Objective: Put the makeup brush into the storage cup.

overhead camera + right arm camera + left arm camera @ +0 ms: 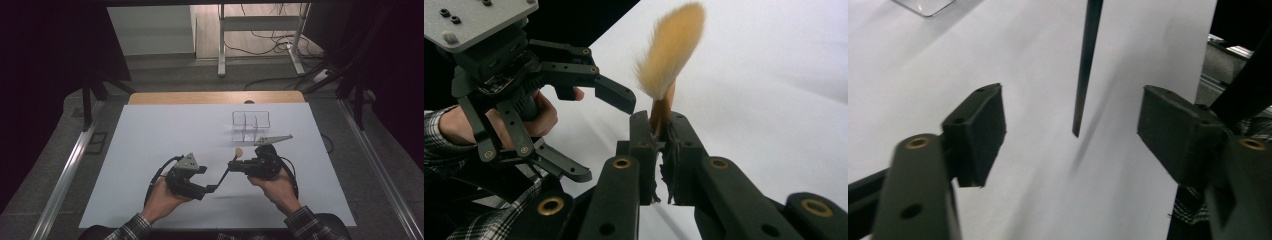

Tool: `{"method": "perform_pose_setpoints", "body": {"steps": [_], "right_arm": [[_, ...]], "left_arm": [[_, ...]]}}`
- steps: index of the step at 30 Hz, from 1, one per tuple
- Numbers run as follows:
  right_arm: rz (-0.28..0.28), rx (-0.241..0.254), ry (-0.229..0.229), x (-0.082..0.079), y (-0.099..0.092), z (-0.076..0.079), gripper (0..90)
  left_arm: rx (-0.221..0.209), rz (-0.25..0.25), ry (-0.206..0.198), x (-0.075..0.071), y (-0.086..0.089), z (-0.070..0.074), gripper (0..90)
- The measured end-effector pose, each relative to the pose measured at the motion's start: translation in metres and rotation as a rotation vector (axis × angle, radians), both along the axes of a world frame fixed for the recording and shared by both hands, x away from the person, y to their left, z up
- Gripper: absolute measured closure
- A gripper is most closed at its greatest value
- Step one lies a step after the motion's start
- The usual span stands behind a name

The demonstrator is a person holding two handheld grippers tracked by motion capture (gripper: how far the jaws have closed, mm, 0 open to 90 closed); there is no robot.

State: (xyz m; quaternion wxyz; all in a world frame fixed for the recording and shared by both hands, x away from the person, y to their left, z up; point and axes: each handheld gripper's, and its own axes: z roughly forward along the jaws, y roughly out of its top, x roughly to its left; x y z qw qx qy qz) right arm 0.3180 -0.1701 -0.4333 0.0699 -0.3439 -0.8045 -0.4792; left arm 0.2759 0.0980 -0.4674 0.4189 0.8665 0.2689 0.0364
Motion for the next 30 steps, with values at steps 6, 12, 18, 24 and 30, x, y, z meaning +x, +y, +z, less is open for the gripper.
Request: {"method": "perform_pose_setpoints", "body": {"steps": [6, 12, 18, 24, 30], "right_arm": [[-0.009, -0.010, -0.023, 0.000, -0.004, 0.002, 83.7], [-0.024, -0.029, -0.040, 0.000, -0.007, 0.003, 83.7], [-0.031, -0.037, -0.056, -0.001, -0.009, 0.003, 83.7], [-0.035, -0.052, -0.077, -0.002, -0.010, 0.003, 83.7], [-0.046, -0.063, -0.091, -0.002, -0.013, 0.004, 83.7]], "left_arm": [[0.018, 0.023, -0.004, 0.000, 0.001, 0.000, 15.3], [0.041, 0.048, -0.004, 0.001, 0.003, -0.001, 8.7], [0.051, 0.054, 0.014, 0.000, 0.004, -0.002, 4.2], [0.062, 0.056, 0.025, 0.000, 0.007, -0.002, 1.5], [0.065, 0.062, 0.036, 0.002, 0.012, -0.001, 1.0]]}}
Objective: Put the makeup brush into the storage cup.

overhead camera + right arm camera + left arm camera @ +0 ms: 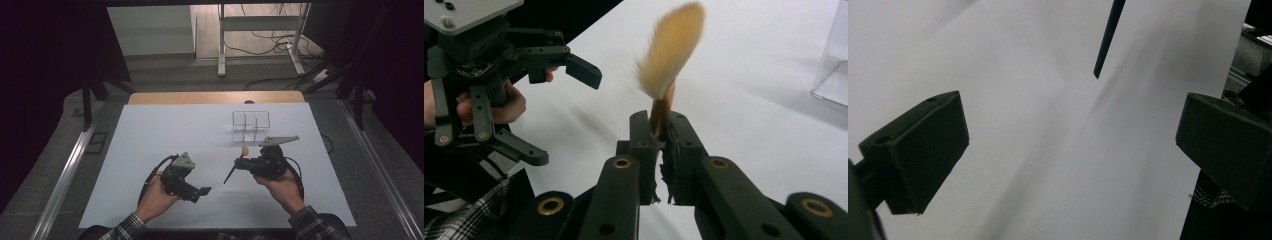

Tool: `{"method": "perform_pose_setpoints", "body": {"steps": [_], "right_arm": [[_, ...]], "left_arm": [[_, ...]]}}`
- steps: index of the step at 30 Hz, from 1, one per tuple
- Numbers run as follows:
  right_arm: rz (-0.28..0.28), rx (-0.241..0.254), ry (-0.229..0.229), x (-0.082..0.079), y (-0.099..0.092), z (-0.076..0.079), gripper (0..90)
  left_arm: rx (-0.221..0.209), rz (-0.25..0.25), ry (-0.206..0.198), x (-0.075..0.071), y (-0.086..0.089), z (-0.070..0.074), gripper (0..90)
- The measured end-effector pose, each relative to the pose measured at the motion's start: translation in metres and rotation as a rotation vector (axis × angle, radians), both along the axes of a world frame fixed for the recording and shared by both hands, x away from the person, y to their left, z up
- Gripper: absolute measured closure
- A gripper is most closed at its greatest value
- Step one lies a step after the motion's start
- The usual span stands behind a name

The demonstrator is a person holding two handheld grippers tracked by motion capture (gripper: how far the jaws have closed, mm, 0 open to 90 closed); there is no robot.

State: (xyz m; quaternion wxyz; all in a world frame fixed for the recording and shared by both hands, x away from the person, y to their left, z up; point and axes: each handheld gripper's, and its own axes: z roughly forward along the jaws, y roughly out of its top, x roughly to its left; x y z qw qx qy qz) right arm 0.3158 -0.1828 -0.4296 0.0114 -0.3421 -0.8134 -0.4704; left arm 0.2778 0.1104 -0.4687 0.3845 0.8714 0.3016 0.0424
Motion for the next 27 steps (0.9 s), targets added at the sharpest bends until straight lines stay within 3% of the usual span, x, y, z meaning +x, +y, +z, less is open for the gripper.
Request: {"method": "perform_pose_setpoints", "body": {"steps": [7, 15, 27], "right_arm": [[-0.020, -0.015, -0.019, -0.001, -0.002, 0.001, 83.7], [-0.035, -0.036, -0.038, 0.000, -0.008, 0.003, 83.6], [-0.077, -0.040, -0.051, 0.002, -0.018, 0.005, 83.6]], "left_arm": [[0.004, 0.024, 0.010, 0.002, 0.007, -0.003, 0.0], [-0.007, 0.062, -0.013, 0.002, 0.018, -0.002, 0.0], [0.019, 0.078, -0.034, 0.002, 0.031, -0.002, 0.0]]}}
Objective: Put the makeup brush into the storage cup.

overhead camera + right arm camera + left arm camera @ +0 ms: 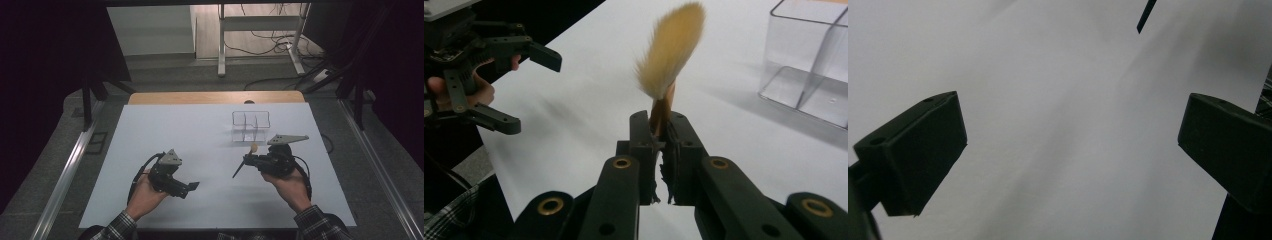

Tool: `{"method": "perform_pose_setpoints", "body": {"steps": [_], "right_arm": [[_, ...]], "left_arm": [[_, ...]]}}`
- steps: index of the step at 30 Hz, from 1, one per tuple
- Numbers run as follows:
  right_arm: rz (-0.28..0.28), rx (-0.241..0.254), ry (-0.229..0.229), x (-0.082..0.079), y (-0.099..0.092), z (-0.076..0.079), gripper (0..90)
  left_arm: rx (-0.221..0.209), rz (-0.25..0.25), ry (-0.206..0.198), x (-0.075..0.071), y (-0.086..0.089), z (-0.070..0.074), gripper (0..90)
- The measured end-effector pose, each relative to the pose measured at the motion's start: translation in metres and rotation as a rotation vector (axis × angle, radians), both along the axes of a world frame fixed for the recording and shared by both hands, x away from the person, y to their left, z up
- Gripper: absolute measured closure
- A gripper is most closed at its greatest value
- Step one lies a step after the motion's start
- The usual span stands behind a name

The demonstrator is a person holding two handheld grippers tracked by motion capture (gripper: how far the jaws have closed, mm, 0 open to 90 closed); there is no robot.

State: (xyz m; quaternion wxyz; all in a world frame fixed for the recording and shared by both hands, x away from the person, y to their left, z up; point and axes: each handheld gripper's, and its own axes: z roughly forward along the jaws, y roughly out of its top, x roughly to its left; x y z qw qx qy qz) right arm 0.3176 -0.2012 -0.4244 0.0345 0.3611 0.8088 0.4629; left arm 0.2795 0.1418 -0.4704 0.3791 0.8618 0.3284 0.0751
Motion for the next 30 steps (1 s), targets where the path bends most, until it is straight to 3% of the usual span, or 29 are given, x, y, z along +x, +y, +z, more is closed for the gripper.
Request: {"method": "perform_pose_setpoints", "body": {"steps": [5, 30], "right_arm": [[-0.017, -0.002, -0.004, 0.002, -0.005, 0.001, 83.7], [-0.079, -0.003, -0.035, 0.011, -0.024, 0.006, 83.7]], "left_arm": [[0.020, -0.002, -0.008, -0.001, 0.005, 0.000, 0.0], [0.023, 0.103, -0.015, -0.017, 0.050, 0.001, 0.0]]}}
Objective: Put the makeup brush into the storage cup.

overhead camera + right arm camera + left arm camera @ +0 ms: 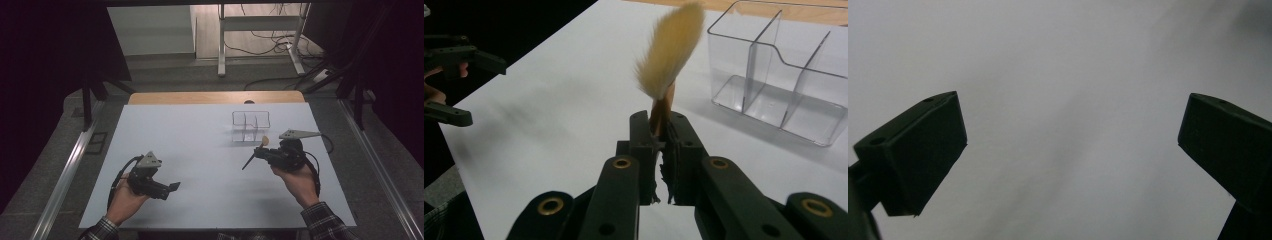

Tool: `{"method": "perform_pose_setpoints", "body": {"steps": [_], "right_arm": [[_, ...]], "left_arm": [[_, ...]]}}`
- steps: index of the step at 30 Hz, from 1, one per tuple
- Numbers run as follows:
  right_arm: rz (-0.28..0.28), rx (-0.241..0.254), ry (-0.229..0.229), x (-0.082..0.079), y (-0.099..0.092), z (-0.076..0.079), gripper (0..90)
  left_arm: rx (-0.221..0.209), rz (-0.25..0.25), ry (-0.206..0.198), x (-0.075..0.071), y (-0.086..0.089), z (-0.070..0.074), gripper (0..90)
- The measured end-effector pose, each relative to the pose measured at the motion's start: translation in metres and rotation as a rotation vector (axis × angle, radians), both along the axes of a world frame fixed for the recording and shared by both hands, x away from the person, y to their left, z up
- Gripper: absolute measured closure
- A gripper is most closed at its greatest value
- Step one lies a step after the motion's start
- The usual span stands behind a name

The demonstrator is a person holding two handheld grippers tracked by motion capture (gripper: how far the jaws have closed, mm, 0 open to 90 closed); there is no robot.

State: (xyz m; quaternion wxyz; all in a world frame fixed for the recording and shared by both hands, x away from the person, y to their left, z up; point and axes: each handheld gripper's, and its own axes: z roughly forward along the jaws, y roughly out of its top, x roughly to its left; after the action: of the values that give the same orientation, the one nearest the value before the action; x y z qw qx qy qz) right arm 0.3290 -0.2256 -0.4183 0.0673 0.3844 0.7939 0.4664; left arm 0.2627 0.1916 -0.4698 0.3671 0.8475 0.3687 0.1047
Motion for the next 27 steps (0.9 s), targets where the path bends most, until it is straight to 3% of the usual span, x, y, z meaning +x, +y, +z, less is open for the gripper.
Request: {"method": "perform_pose_setpoints", "body": {"steps": [27], "right_arm": [[-0.058, 0.001, -0.015, 0.017, -0.018, 0.003, 83.7]], "left_arm": [[0.007, 0.083, 0.014, -0.014, 0.037, -0.001, 0.1]]}}
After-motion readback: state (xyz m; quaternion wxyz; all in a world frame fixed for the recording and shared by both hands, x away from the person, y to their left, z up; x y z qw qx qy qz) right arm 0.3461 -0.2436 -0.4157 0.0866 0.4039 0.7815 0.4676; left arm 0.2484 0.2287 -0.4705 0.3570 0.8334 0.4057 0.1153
